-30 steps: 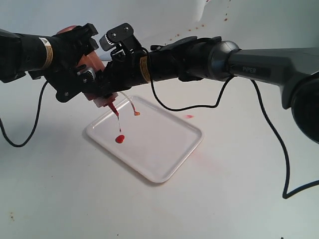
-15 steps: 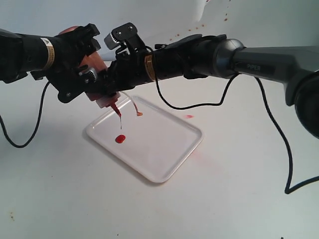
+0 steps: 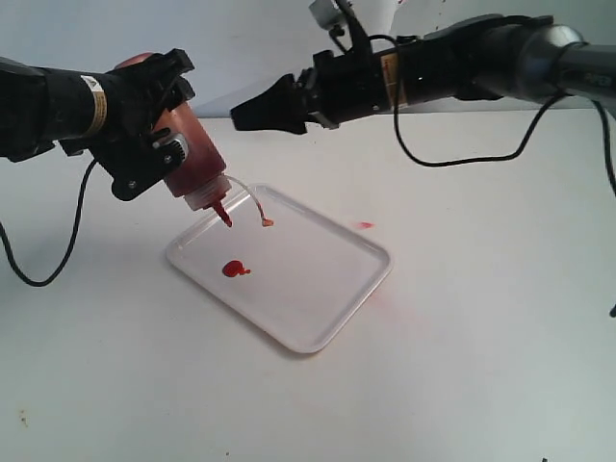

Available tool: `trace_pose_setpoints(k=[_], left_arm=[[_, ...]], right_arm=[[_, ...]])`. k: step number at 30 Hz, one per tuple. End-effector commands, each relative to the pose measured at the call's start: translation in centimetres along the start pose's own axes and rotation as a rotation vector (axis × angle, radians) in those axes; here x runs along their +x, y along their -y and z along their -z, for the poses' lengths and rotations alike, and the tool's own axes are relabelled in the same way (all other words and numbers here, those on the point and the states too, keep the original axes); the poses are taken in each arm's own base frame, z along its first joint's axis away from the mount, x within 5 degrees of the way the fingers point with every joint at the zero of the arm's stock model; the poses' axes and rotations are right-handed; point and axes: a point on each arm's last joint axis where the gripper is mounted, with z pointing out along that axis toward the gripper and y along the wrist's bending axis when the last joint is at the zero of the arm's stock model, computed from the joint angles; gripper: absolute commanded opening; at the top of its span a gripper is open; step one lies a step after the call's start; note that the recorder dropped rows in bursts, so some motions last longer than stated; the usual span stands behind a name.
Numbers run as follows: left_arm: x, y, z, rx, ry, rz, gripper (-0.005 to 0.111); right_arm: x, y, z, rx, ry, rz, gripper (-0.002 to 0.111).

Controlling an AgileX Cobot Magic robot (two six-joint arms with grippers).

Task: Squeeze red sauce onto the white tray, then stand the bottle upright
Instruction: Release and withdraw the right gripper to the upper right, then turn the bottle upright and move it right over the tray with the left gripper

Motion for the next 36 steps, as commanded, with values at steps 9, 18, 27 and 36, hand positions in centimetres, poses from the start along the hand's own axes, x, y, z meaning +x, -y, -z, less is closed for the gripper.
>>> trace_pose_setpoints(k=[9,18,27,36], left_arm=[[0.6,0.1,0.3,0.023,-0.051,0.221,0.000],[0.1,0.5,0.2,0.030,-0.033,0.437,0.000],[-1.8,0.1,0.3,-0.003,0.141,0.970,0.000],[-5.1,-0.2,1.0,-0.073,0.451,1.480,0.000]], right_arm=[[0.9,1.1,6.8,0.002,0.026,-0.033,0.000],[4.5,1.8,13.4,0.120,0.060,-0.149,0.000],[7.0,-3.8,18.0,0.730,0.231,-0.023,0.000],[11.6,-12.2,19.0,0.745,0.559,0.068,0.000]])
